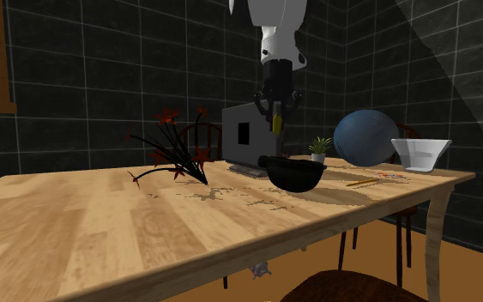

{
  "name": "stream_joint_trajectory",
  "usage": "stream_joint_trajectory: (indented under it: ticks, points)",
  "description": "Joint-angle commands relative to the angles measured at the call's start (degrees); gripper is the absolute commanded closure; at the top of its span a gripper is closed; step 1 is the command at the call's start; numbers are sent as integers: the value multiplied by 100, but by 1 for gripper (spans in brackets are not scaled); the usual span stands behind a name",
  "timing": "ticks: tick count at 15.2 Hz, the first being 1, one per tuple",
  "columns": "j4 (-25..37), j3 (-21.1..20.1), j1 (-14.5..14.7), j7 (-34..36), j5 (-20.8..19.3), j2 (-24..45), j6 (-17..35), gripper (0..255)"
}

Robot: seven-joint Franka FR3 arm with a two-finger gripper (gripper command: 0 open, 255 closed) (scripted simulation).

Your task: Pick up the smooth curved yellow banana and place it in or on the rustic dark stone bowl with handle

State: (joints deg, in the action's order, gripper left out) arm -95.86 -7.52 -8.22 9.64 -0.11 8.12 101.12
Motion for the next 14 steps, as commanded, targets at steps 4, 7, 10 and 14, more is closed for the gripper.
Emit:
stream_joint_trajectory:
  ticks: [4,7,10,14]
  points:
    - [1369,192,-230,-431,-90,988,-388,255]
    - [1128,194,-234,-432,-90,981,-153,255]
    - [912,196,-236,-432,-92,991,73,255]
    - [647,198,-239,-432,-95,1021,368,255]
